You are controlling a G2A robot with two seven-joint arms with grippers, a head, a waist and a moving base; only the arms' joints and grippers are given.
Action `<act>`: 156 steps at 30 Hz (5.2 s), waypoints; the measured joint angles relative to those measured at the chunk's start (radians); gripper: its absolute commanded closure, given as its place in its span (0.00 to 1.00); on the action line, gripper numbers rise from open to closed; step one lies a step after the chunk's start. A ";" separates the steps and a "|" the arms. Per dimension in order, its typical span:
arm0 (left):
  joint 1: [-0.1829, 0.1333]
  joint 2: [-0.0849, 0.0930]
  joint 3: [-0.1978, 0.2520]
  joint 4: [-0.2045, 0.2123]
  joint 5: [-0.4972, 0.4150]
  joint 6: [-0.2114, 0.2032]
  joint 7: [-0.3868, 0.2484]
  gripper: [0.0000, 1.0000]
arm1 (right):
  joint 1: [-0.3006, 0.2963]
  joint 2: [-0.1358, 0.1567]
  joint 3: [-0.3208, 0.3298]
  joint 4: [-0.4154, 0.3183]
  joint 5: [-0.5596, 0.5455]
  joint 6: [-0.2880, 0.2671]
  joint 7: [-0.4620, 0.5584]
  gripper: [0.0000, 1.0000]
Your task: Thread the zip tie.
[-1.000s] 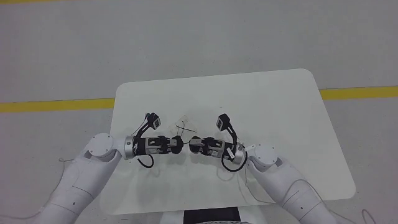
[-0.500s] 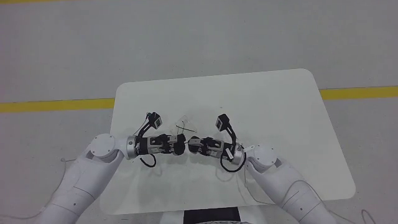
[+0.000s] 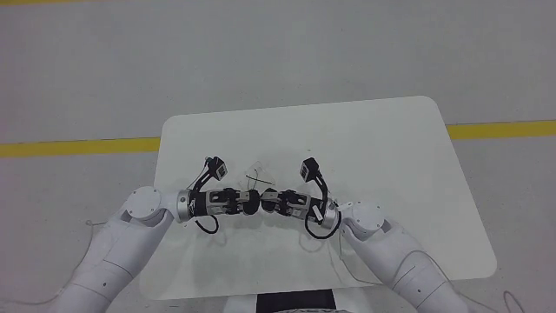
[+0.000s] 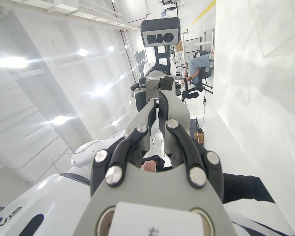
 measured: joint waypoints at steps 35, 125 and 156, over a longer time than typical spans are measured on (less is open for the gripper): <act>0.009 0.009 -0.017 0.035 -0.010 -0.072 -0.001 1.00 | -0.036 0.014 0.065 -0.045 -0.015 -0.039 -0.104 0.00; 0.054 0.059 -0.296 0.066 0.010 -0.086 -0.140 1.00 | 0.787 -0.266 -0.598 0.432 -0.962 -0.108 0.131 0.00; 0.054 0.059 -0.296 0.066 0.010 -0.086 -0.140 1.00 | 0.768 -0.326 -0.608 0.497 -1.128 -0.051 0.141 0.91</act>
